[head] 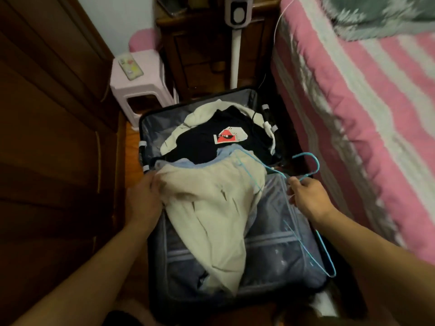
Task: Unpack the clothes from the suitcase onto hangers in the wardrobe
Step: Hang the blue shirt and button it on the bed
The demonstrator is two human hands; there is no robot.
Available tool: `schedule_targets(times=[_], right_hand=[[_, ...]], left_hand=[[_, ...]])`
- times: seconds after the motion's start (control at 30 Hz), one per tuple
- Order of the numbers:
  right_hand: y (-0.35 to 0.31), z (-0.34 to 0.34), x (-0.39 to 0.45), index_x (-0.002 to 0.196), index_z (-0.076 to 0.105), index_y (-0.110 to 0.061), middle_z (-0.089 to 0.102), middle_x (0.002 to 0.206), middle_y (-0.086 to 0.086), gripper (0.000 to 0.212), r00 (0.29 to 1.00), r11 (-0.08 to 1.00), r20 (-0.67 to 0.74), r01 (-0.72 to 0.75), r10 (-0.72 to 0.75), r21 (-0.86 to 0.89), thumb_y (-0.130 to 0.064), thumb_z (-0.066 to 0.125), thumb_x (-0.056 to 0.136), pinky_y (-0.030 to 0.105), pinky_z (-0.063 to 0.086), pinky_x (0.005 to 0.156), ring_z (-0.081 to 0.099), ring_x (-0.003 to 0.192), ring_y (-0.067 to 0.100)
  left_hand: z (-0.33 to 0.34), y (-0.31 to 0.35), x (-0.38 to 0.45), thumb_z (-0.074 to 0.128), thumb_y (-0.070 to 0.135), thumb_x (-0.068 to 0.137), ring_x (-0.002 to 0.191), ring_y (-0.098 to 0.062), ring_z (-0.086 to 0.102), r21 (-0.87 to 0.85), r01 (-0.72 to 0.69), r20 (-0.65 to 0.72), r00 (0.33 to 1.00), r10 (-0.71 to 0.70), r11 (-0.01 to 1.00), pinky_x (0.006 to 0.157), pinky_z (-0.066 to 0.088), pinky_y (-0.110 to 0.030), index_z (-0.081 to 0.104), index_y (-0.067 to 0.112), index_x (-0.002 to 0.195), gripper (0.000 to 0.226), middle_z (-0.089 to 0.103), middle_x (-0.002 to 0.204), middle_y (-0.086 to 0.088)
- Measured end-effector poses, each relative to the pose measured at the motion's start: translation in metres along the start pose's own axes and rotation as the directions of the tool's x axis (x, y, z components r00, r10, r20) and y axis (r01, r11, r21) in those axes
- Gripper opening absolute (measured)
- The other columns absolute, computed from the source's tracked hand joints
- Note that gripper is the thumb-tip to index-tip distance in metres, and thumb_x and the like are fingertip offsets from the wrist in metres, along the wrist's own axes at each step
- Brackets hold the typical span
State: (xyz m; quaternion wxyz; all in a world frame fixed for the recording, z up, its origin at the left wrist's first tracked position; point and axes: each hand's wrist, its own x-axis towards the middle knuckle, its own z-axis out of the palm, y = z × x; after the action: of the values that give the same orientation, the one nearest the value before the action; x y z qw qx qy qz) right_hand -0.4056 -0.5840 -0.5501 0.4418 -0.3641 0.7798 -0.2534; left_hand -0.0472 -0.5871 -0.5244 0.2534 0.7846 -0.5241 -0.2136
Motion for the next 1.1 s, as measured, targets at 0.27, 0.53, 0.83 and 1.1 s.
schedule_targets(times=[0.27, 0.53, 0.83, 1.1], right_hand=[[-0.139, -0.158, -0.195, 0.082, 0.072, -0.006, 0.066, 0.069, 0.006, 0.016, 0.997, 0.996, -0.080, -0.013, 0.007, -0.083, -0.015, 0.062, 0.091, 0.033, 0.046, 0.064, 0.057, 0.066, 0.019], [-0.185, -0.249, -0.326, 0.080, 0.059, 0.007, 0.040, 0.052, 0.002, 0.030, 0.989, 0.983, -0.130, -0.050, 0.073, 0.174, -0.018, 0.058, 0.095, 0.032, 0.029, 0.053, 0.033, 0.048, 0.017], [-0.207, -0.367, -0.404, 0.100, 0.056, -0.007, 0.069, 0.099, -0.002, 0.025, 0.966, 0.886, -0.057, 0.254, -0.253, 0.387, 0.014, 0.044, 0.094, 0.024, 0.039, 0.043, 0.041, 0.046, 0.010], [-0.167, -0.433, -0.491, 0.090, 0.066, -0.034, 0.066, 0.120, -0.004, 0.023, 0.886, 0.791, -0.009, 0.418, -0.464, 0.447, -0.013, 0.062, 0.081, 0.036, 0.052, 0.096, 0.067, 0.100, 0.013]], left_hand=[[-0.197, 0.205, -0.025, 0.050, 0.008, 0.096, 0.101, -0.032, 0.063, -0.021, 0.094, 0.348, 0.934, -0.081, 0.995, 0.080, 0.048, -0.031, 0.063, 0.012, 0.113, 0.022, 0.066, 0.116, -0.015], [-0.328, 0.346, -0.091, 0.066, 0.031, 0.093, 0.102, -0.028, 0.067, 0.338, -0.712, 0.728, 0.612, 0.308, 0.616, 0.081, 0.051, -0.032, 0.071, 0.026, 0.104, 0.013, 0.072, 0.110, -0.006], [-0.448, 0.547, -0.223, 0.045, 0.012, 0.081, 0.093, -0.019, 0.065, -0.104, -0.987, 0.126, 0.111, 0.986, 0.125, 0.079, 0.051, -0.034, 0.072, 0.011, 0.105, 0.037, 0.070, 0.099, -0.001], [-0.467, 0.661, -0.329, 0.055, 0.007, 0.101, 0.101, 0.000, 0.067, -0.541, -0.835, 0.143, 0.031, 0.989, 0.105, 0.086, 0.051, -0.019, 0.069, 0.025, 0.111, 0.025, 0.072, 0.103, 0.021]])
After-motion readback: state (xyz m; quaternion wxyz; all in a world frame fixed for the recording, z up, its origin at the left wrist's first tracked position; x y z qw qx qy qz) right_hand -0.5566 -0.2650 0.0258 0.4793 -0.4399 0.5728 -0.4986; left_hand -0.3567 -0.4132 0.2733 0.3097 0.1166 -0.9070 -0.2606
